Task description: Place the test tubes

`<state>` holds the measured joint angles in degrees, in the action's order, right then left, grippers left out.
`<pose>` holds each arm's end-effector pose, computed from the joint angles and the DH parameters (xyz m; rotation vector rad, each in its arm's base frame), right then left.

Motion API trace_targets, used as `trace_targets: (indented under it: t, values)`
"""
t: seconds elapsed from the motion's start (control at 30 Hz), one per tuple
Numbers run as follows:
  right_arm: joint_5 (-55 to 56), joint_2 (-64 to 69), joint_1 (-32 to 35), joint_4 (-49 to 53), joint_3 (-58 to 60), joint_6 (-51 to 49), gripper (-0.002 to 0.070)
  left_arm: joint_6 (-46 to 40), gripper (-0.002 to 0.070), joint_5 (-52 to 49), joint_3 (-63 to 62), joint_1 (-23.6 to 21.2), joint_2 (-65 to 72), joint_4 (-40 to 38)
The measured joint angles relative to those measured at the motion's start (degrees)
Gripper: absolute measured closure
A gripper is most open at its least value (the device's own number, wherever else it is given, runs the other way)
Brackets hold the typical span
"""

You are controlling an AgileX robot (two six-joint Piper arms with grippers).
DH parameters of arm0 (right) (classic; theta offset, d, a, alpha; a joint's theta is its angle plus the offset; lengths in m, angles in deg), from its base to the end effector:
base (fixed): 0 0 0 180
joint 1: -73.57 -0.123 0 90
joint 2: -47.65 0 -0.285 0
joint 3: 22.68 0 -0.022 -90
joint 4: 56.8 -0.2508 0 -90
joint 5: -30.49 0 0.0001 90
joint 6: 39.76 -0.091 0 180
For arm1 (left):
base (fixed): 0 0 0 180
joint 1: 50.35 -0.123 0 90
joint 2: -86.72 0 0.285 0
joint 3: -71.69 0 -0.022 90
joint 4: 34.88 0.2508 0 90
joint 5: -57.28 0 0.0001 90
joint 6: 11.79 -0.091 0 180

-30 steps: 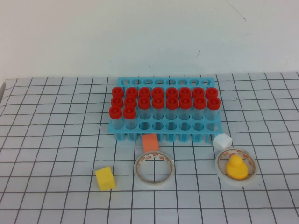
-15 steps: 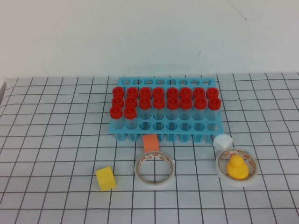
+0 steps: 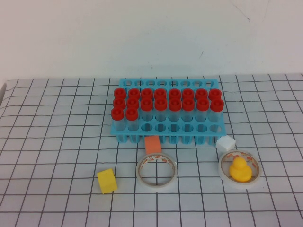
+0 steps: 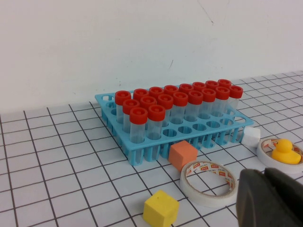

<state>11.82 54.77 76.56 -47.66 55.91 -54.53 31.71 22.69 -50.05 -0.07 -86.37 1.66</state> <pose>0.0534 -0.0074 0.1767 0.1800 1.8087 -0.0078 0.0370 0.0037 0.2763 0.2863 1.6429 -0.5478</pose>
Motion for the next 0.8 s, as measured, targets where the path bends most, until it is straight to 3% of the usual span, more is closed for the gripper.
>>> trace_targets:
  t: [0.47,0.8]
  values:
    - [-0.5,0.0,0.0,-4.0,-0.1,9.8,0.0678,0.0,0.0676,0.0,0.0,0.0,0.0,0.0]
    - [-0.8,0.0,-1.8,-5.0,-0.2,5.9,0.0678,0.0,0.0676,0.0,0.0,0.0,0.0,0.0]
